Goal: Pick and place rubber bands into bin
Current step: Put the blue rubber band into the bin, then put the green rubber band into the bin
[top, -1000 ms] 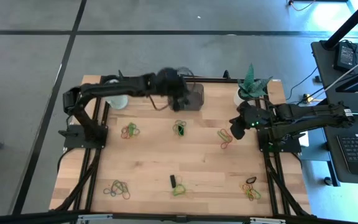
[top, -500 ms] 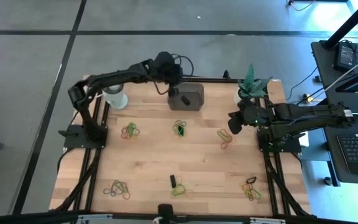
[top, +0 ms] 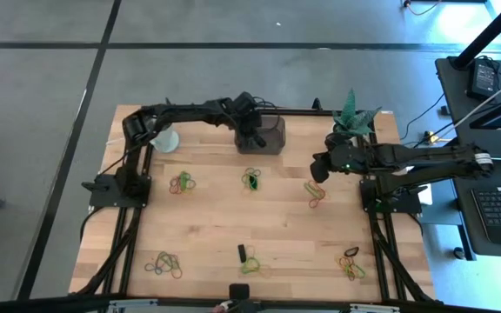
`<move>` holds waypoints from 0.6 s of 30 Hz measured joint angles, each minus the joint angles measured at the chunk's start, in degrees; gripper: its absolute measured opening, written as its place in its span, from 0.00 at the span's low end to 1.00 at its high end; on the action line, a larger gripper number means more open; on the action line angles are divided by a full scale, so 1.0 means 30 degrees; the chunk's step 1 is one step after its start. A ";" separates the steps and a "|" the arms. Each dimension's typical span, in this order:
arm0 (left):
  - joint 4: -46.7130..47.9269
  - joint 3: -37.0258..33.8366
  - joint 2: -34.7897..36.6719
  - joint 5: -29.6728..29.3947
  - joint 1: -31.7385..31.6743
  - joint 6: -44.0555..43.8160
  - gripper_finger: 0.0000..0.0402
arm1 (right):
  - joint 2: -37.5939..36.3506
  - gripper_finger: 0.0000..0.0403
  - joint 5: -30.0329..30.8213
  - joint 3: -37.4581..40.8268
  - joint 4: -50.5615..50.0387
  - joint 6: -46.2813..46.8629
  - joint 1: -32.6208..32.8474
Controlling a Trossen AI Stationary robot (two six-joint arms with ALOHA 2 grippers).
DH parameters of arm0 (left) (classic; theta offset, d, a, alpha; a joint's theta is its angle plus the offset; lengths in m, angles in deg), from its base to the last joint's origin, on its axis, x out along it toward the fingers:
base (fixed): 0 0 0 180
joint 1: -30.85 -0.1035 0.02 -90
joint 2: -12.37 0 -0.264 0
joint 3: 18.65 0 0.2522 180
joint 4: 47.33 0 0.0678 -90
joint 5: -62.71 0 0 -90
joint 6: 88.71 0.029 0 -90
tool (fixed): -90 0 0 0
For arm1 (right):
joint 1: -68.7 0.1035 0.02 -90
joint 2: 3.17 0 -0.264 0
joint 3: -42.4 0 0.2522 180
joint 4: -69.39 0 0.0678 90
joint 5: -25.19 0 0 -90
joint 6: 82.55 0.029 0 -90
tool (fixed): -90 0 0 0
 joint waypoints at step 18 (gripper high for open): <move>-0.0646 0.0000 -0.0297 -0.0181 0.0015 0.0029 0.21 | 0.1651 0.02 -0.0036 0.0000 0.0692 -0.0015 0.0000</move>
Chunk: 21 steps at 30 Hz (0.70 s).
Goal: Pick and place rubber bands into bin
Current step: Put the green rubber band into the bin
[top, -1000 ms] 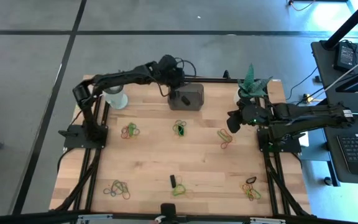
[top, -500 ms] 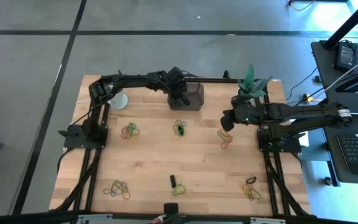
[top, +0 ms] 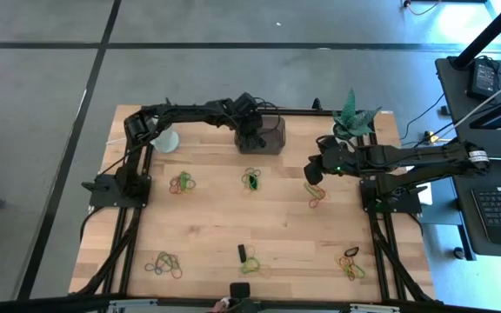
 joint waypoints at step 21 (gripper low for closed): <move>0.2504 0.1479 0.3819 -0.4275 0.2484 -0.5121 0.01 | -0.0015 0.02 0.0006 0.0000 -0.0378 -0.2704 0.0007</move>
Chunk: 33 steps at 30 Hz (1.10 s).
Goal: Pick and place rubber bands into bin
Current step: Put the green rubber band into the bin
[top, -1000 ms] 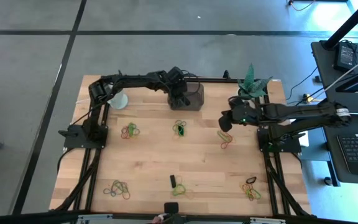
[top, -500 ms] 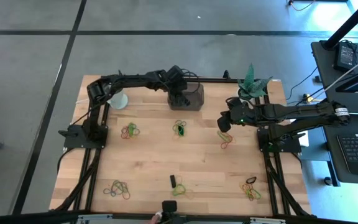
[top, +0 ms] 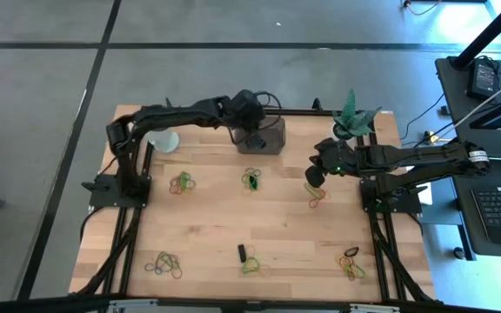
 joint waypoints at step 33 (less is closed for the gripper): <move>-0.1989 -1.4455 1.1678 -0.5049 1.1125 -1.2370 0.00 | 0.0255 0.00 -0.1377 -0.0500 -0.0878 0.2681 0.2795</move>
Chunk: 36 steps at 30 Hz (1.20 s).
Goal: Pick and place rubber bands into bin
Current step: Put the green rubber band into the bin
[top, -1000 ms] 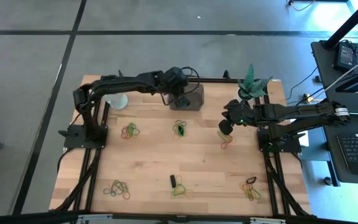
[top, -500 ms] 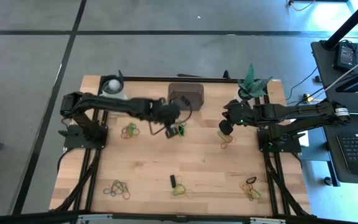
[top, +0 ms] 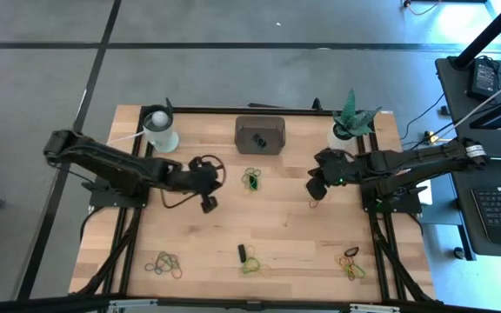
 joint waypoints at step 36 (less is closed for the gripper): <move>0.0537 -0.3664 0.9931 0.2238 -0.0036 0.7509 0.01 | 0.9311 0.03 -1.1710 -0.7348 -0.8893 2.1980 1.2619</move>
